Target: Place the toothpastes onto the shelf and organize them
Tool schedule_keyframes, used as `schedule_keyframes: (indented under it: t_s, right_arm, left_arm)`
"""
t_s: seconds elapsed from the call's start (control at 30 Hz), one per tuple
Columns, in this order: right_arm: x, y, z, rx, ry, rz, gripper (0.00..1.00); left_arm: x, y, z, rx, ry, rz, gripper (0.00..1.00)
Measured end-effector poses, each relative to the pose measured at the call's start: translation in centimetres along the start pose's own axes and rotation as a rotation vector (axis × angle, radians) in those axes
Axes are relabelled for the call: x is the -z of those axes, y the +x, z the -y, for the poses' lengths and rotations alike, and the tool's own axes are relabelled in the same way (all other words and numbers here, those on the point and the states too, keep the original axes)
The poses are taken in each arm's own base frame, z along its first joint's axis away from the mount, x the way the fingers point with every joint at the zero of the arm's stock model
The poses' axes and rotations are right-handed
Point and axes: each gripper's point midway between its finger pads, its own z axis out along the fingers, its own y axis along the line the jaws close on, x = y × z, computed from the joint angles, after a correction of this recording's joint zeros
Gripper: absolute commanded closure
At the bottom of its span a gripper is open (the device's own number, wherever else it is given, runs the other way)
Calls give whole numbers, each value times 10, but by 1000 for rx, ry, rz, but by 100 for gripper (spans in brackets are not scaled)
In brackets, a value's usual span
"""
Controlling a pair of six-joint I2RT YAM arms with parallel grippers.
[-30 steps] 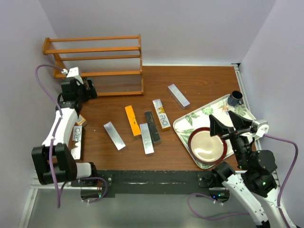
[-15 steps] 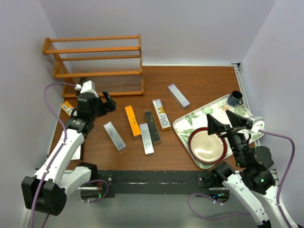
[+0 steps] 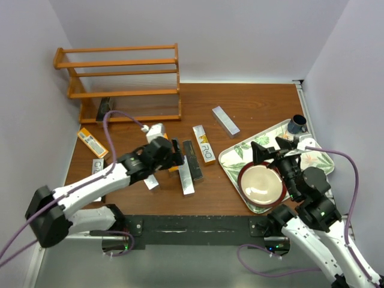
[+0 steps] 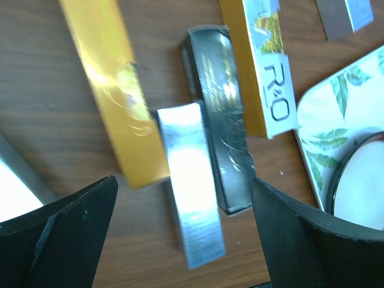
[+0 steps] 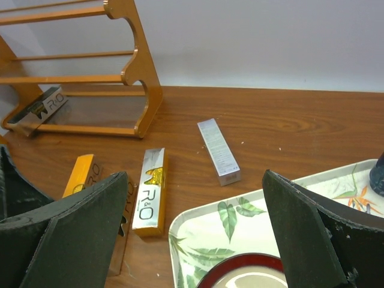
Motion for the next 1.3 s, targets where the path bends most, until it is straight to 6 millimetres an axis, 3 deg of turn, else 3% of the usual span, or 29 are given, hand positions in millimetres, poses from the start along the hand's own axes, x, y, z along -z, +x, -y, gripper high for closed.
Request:
schedule_keyframes:
  t_s: [0.2,0.33,0.43,0.63,1.3]
  right_arm:
    - [-2,4,0,6,3,-19,1]
    - [-2,4,0,7,3,-19,1]
    - [-2,3,0,7,3,-18,1]
    - [-2,3,0,7,3,-18,1]
    - [-1,3,0,6,1,-17,1]
  left_arm:
    - [-20,36,46,-56,-85,-61,4]
    - [-32,55,78,-77,-109,-71,11]
    - [-38,68,90,-87,-120,-81,16]
    - [-51,93,85,-86,-181,-107,27]
    - [-32,97,79,-60,-282,-52,27]
